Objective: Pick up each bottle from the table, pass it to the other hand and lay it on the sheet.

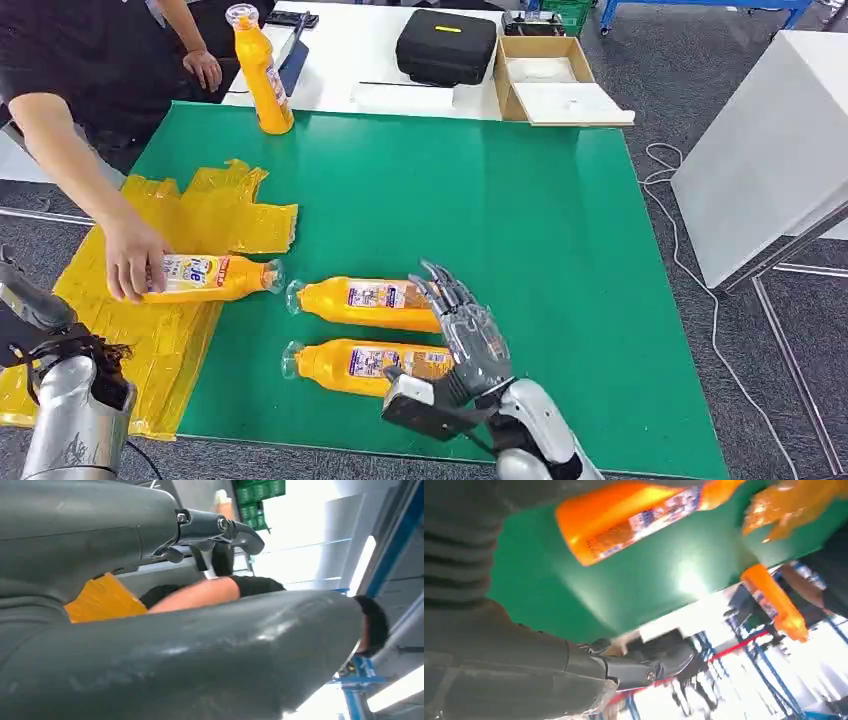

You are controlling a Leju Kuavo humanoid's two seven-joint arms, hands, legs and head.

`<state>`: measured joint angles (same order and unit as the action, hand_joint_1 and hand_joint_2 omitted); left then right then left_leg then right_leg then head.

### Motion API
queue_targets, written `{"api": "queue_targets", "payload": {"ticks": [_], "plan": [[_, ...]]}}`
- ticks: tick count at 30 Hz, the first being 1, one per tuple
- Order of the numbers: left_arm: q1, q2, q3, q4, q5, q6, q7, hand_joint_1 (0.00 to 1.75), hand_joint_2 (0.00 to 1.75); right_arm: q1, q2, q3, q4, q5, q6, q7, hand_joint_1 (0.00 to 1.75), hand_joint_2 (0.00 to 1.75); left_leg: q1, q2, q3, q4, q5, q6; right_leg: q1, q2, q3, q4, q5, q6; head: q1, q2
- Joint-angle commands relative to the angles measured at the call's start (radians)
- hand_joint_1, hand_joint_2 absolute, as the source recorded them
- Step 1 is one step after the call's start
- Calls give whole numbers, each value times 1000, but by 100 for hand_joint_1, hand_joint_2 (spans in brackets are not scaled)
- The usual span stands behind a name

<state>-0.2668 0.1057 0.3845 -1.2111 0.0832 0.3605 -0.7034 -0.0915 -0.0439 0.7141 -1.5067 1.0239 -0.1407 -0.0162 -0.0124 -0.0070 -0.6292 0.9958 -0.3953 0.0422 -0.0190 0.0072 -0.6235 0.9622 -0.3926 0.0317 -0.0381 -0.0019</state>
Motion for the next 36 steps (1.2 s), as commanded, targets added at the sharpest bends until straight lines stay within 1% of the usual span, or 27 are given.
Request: {"api": "queue_targets", "payload": {"ticks": [1,2,3,4,5,7,10,12,13,14,15,16,17,18,19,20,23,24,25,27,28,31,32,34,35,36], "plan": [[26,-46,84,-38,-23,-35,5,0,0,79,8,111,-77,252,25,139,0,175,0,1,5,0,-2,-4,0,0,4,0,-2,-2,0,0],[8,-47,84,-19,-29,-39,5,0,0,59,18,111,-35,242,46,138,0,175,1,2,3,-1,-1,-3,1,0,2,0,-1,-2,0,0],[-3,-49,83,-11,-36,-38,5,0,0,47,22,111,-4,241,47,138,0,175,2,2,5,0,-2,-4,1,0,5,0,-2,-3,0,0],[-9,-50,83,-6,-40,-36,5,0,0,41,24,109,13,235,40,131,0,175,2,1,3,-1,-1,-3,1,-1,2,0,-1,-2,0,0],[-12,-52,83,-3,-38,-37,5,0,0,33,25,112,32,234,40,128,0,175,3,1,6,0,-2,-5,1,-2,5,-1,-2,-3,0,0],[-5,-58,87,-14,-40,-34,5,0,0,16,28,121,74,238,32,126,0,175,2,0,3,-1,0,-3,1,-1,3,-1,-1,-3,0,0],[10,-70,97,-34,-33,-39,5,0,0,-7,40,136,133,241,36,127,0,175,3,2,8,-2,-1,-6,1,0,7,-2,-1,-4,0,0],[16,-79,108,-48,-33,-39,5,0,0,-19,50,142,175,230,48,134,0,175,3,1,4,-1,0,-5,1,0,4,-1,0,-3,0,0],[19,-82,113,-52,-34,-39,5,0,0,-26,53,146,195,226,53,138,0,175,3,1,10,-1,-3,-7,1,-1,10,-1,-3,-5,0,0],[26,-88,120,-61,-35,-41,5,0,0,-33,58,146,233,210,58,142,0,175,2,1,5,-2,0,-5,1,0,5,-1,-1,-3,0,0],[36,-96,127,-70,-36,-44,5,0,0,-34,62,141,279,192,59,147,0,175,3,1,4,-2,0,-4,1,0,3,-1,0,-3,0,0],[39,-99,128,-73,-36,-44,5,0,0,-33,62,140,291,190,48,141,0,175,3,2,8,-2,-1,-5,1,1,7,-2,-1,-4,0,0],[42,-100,129,-74,-37,-45,5,0,0,-32,62,140,304,189,36,137,0,175,3,1,6,-2,-1,-5,1,0,6,-2,0,-3,0,0],[42,-100,129,-74,-37,-45,5,0,0,-32,62,140,304,189,36,137,0,175,3,2,4,-2,0,-4,1,0,4,-2,0,-3,0,0],[42,-100,129,-74,-37,-45,5,0,0,-32,62,140,304,189,36,137,0,175,2,1,7,-2,-1,-5,1,0,7,-1,-1,-4,0,0],[40,-102,129,-70,-37,-46,5,0,0,-30,62,139,309,187,41,140,0,175,2,0,4,-2,0,-4,0,0,4,-1,0,-3,0,0],[35,-110,124,-69,-40,-52,5,0,0,-19,86,128,365,182,66,151,0,175,2,0,8,-1,-2,-6,1,-1,8,-1,-2,-4,0,0],[35,-112,124,-71,-41,-52,5,0,0,-14,92,124,374,191,69,165,0,175,3,-1,5,-2,0,-5,1,-1,5,-1,-1,-3,0,0],[34,-114,122,-72,-42,-52,5,0,0,-10,96,122,377,194,71,170,0,175,2,-1,7,-2,-1,-6,1,-2,8,-1,-2,-4,0,0],[30,-118,116,-73,-47,-51,6,0,0,6,109,107,375,211,79,193,0,175,3,0,5,-1,0,-5,1,-1,5,-1,-1,-4,0,0],[30,-118,116,-73,-47,-51,6,0,0,6,109,107,375,211,79,193,0,175,3,-1,7,-1,-1,-6,1,-2,7,-1,-2,-4,0,0],[30,-118,116,-73,-47,-51,6,0,0,6,109,107,375,211,79,193,0,175,2,-1,3,-1,0,-4,1,-1,3,-1,-1,-3,0,0],[30,-118,116,-73,-47,-51,6,0,0,6,109,107,375,211,79,193,0,175,3,-1,5,-1,-1,-5,1,-2,5,-1,-2,-4,0,0],[30,-118,116,-73,-47,-51,6,0,0,6,109,107,375,211,79,193,0,175,3,0,3,-1,0,-4,1,-1,3,-1,-1,-3,0,0],[31,-120,116,-74,-48,-51,6,0,0,10,108,101,365,217,85,197,0,175,3,-1,6,-1,-1,-6,1,-2,6,0,-2,-4,0,0],[32,-124,118,-79,-48,-53,6,0,0,18,112,88,355,238,100,206,0,175,3,-1,5,-1,-1,-5,1,-2,5,-1,-2,-4,0,0]]}}
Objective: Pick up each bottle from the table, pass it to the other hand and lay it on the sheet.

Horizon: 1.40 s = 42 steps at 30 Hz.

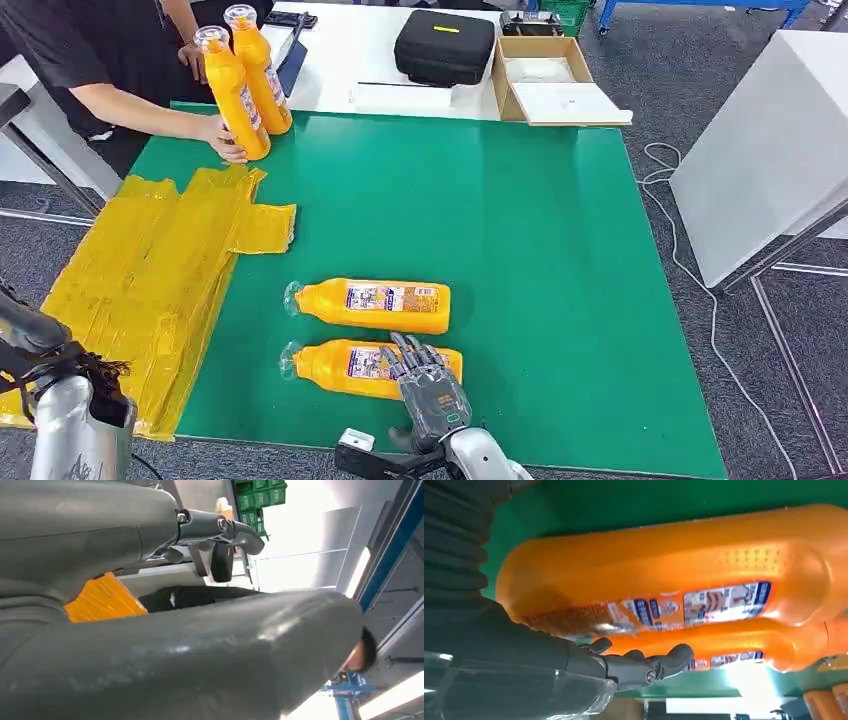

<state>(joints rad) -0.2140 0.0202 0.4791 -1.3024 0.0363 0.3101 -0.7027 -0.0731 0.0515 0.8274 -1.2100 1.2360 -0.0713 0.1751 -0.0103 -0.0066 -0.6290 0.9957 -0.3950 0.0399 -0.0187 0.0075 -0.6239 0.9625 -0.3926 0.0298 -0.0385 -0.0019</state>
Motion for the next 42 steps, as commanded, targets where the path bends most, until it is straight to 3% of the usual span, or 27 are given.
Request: {"api": "queue_targets", "payload": {"ticks": [1,12,32,35,36,37,38,42], "plan": [[-20,-41,24,9,-3,-1,7,0,0,1,19,-29,54,29,34,16,0,175,0,-1,4,-1,-1,-2,0,-2,4,-1,-1,-1,0,0],[-20,-71,47,-19,-31,-20,35,0,0,40,62,-136,-29,179,109,87,0,175,0,-2,6,0,-2,-4,0,-3,6,0,-3,-2,0,0],[41,-87,84,-86,-20,-19,38,0,0,30,90,-200,-5,200,159,70,0,175,0,0,2,-1,0,-2,0,-1,2,-1,-1,-1,0,0],[56,-93,95,-103,-12,-18,37,0,0,16,104,-209,19,203,180,49,0,175,1,0,9,0,-4,-5,1,-2,10,0,-4,-3,0,0],[58,-94,98,-106,-9,-19,37,0,0,11,107,-210,26,201,189,44,30,175,0,1,5,0,-2,-3,0,0,5,-1,-2,-2,0,0],[62,-97,101,-114,-6,-20,37,0,0,6,111,-211,32,200,197,39,155,175,0,1,7,0,-3,-4,0,0,7,0,-2,-2,0,0],[64,-100,104,-121,-5,-21,37,0,0,3,114,-211,37,197,208,33,169,175,0,1,3,-1,-1,-2,0,1,3,-1,0,-1,0,0],[34,-90,105,-115,-3,-25,45,0,0,-25,128,-211,65,180,228,20,169,175,0,0,3,0,-1,-2,1,-1,3,-1,-1,-1,0,0]]}}
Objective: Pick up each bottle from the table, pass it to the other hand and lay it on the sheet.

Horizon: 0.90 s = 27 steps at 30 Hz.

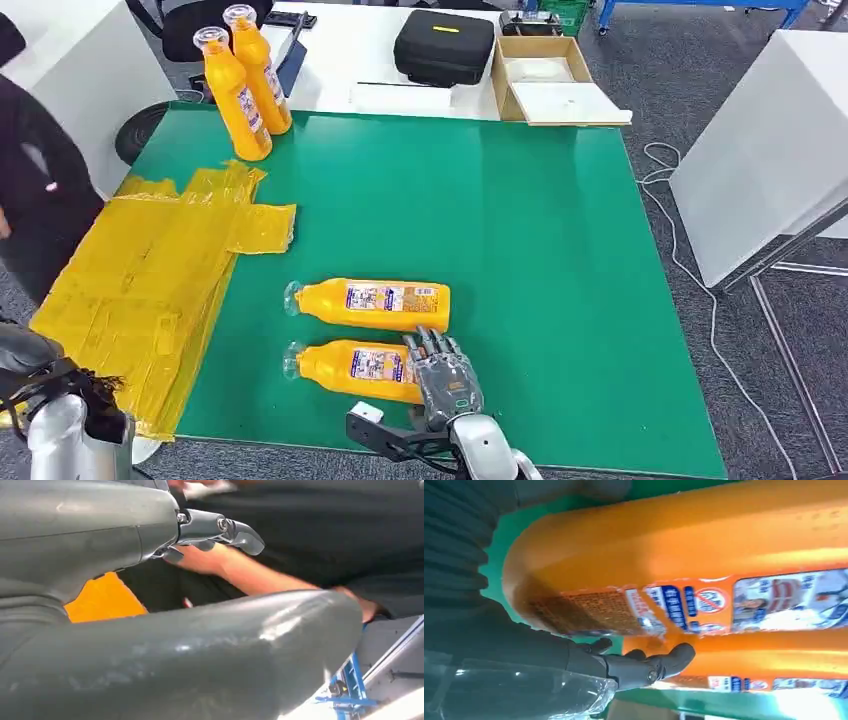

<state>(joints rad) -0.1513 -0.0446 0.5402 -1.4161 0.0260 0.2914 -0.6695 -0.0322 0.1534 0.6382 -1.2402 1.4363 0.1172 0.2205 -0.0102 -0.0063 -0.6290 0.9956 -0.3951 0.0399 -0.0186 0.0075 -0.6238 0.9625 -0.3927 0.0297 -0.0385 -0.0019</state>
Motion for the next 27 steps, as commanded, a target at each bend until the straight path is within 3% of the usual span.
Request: {"api": "queue_targets", "payload": {"ticks": [1,2,3,27], "plan": [[-35,-21,44,3,8,-6,16,0,0,-72,28,-19,101,-21,40,-26,169,175,0,0,5,0,-2,-3,1,-1,6,0,-2,-2,0,0],[-46,-14,46,12,7,-7,21,0,0,-81,30,-19,111,-34,49,-33,164,175,1,-1,4,0,-1,-3,1,-1,4,-1,-1,-2,1,0],[-52,-11,46,18,7,-8,22,0,0,-85,31,-17,116,-37,52,-35,171,175,1,0,6,0,-2,-4,1,-1,6,-1,-1,-2,0,0],[-81,10,67,55,21,-16,26,0,0,-120,47,-4,230,-61,91,-44,175,175,1,1,7,-1,0,-4,1,-1,6,-1,0,-4,0,0]]}}
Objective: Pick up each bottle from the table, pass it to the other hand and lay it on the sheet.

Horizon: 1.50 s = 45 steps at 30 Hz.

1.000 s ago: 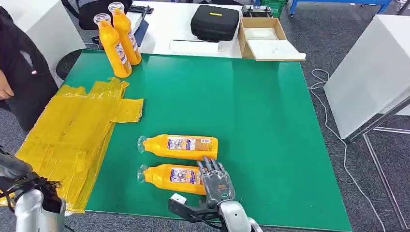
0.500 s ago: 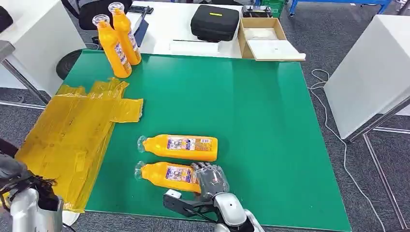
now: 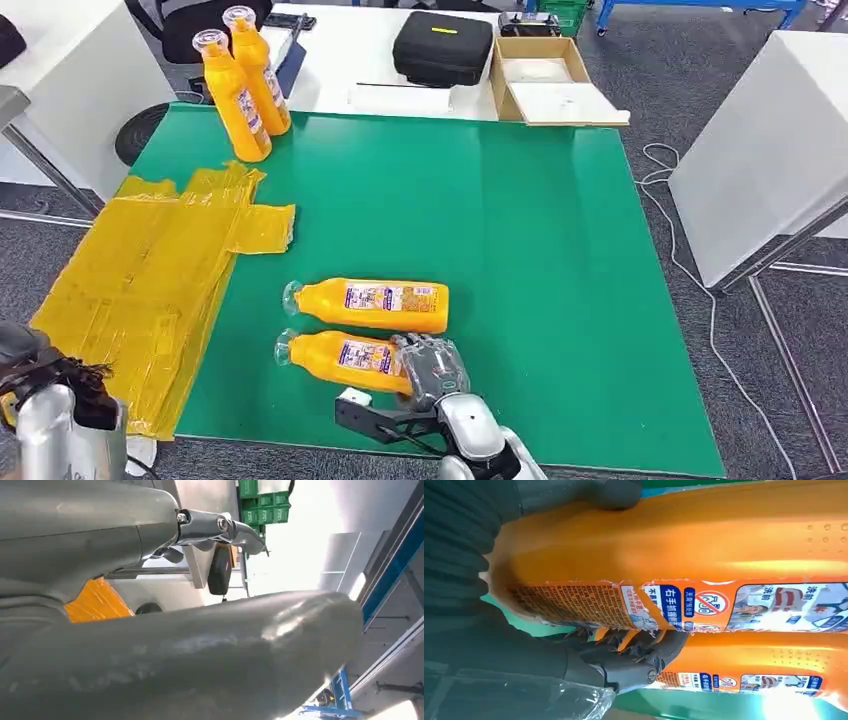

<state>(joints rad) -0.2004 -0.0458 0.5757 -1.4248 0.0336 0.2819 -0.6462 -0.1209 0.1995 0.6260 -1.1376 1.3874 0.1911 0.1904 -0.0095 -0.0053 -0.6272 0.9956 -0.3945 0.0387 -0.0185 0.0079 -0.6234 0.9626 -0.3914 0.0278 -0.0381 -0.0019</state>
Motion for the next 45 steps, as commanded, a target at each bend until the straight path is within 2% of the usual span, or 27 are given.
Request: {"api": "queue_targets", "payload": {"ticks": [1,6,8,14,17,25,26,27,28,30,32,37,38,41,45], "plan": [[-32,11,33,63,15,-8,2,0,0,-37,3,6,137,-16,19,-17,175,175,0,0,3,-2,0,-2,0,-1,3,-1,0,-2,0,0],[-35,9,31,67,15,-11,0,0,0,-46,15,-14,145,-36,3,-27,175,175,1,-1,5,-2,0,-4,1,-1,5,-1,0,-4,0,0],[-40,8,21,78,11,-21,-3,0,0,-48,12,-30,91,-52,-6,-35,175,175,2,-1,5,-1,1,-5,1,-1,5,-1,0,-4,0,0],[-91,33,-9,170,0,-39,-15,0,0,-21,-18,-55,-225,-110,24,-55,175,175,2,-4,4,1,1,-7,1,-5,4,2,-1,-7,0,0],[-113,30,-17,192,-5,-48,-26,0,0,-12,-26,-56,-314,-139,28,-69,175,175,2,-4,0,1,3,-6,2,-4,0,2,1,-5,0,0],[-126,17,-26,197,-13,-49,-33,0,0,-7,-34,-44,-311,-141,7,-77,175,175,2,-2,1,-1,3,-6,3,-3,2,0,2,-5,0,0],[-126,17,-26,197,-13,-49,-33,0,0,-7,-34,-44,-311,-141,7,-77,175,175,2,-3,7,0,0,-8,3,-5,8,0,-1,-7,0,0],[-124,18,-25,197,-13,-49,-33,0,0,-7,-34,-44,-310,-141,6,-77,175,175,2,-2,1,-1,2,-6,3,-2,2,0,2,-5,0,0],[-124,18,-25,197,-13,-49,-33,0,0,-7,-34,-44,-310,-141,6,-77,175,175,2,-3,4,-1,2,-7,3,-4,5,0,0,-6,0,0],[-130,9,-23,201,-23,-58,-37,0,0,-21,-31,-47,-296,-165,-41,-86,175,175,2,-1,0,-1,3,-6,3,-1,0,0,2,-5,0,0],[-135,4,-36,220,-28,-70,-36,0,0,-43,-24,-57,-296,-188,-66,-98,175,175,2,-3,4,0,1,-8,3,-3,5,0,0,-7,0,0],[-106,-52,-158,246,61,-261,52,0,0,-113,24,-118,-263,-248,-120,-109,175,175,1,-4,1,0,3,-6,2,-4,1,1,2,-6,0,0],[-97,-60,-181,247,92,-289,75,0,175,-128,31,-121,-241,-253,-126,-112,175,175,1,-3,0,-1,4,-5,2,-3,0,0,2,-5,0,0],[-75,-53,-305,247,187,-362,118,0,175,-210,61,-114,-105,-292,-182,-128,175,175,1,-4,5,-1,2,-7,2,-5,6,0,1,-6,0,0],[-72,-32,-343,240,219,-332,120,0,175,-223,59,-99,-81,-302,-203,-127,175,175,2,0,0,0,3,-5,3,0,2,0,3,-5,0,0]]}}
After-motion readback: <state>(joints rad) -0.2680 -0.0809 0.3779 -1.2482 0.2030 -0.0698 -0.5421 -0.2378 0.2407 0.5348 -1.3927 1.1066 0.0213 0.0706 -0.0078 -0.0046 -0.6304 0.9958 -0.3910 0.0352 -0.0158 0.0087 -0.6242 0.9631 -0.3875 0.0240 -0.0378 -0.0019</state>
